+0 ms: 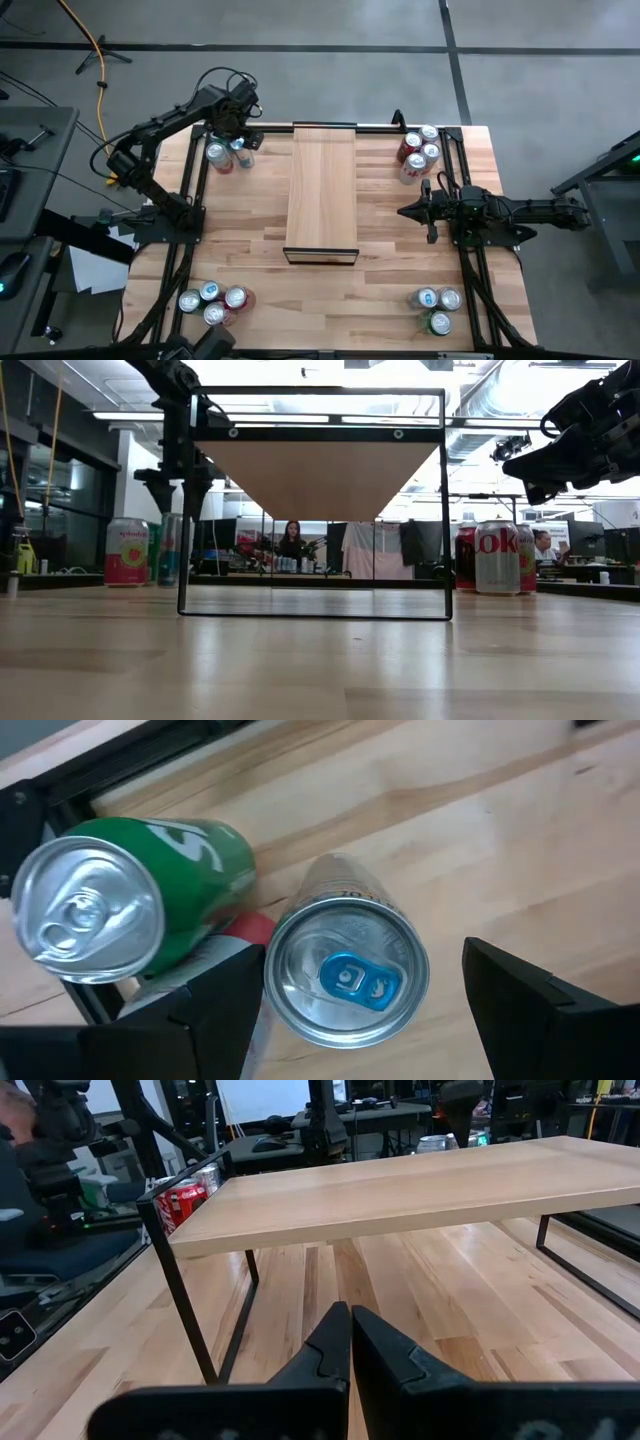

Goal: Place canned beverage on shelf
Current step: Put the top blue soda can on the shelf

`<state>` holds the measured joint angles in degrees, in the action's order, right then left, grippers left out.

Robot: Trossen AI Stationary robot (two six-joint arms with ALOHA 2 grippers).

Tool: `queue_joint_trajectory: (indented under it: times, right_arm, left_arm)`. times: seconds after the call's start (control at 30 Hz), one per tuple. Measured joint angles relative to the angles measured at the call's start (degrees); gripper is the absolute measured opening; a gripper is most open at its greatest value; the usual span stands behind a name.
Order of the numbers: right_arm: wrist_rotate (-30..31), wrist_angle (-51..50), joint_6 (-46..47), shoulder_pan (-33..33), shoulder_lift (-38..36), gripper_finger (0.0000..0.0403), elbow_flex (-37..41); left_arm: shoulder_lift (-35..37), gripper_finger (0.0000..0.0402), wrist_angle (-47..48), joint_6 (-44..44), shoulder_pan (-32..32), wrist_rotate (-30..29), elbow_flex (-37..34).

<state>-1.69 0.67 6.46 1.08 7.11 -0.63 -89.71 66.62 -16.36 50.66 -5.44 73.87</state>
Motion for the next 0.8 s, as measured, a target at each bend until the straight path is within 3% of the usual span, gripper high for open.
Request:
queue_joint_trajectory:
  times: [0.63, 0.8]
  right_arm:
    - [0.00, -0.02, 0.04, 0.00, 0.00, 0.0000, -0.01]
    - [0.00, 0.00, 0.04, 0.00, 0.00, 0.0000, 0.00]
  left_arm:
    - [-0.02, 0.0278, 1.50, -1.54, -0.71, -0.20, 0.00]
    - [-0.02, 0.0278, 1.74, -3.98, -1.34, -4.32, 0.00]
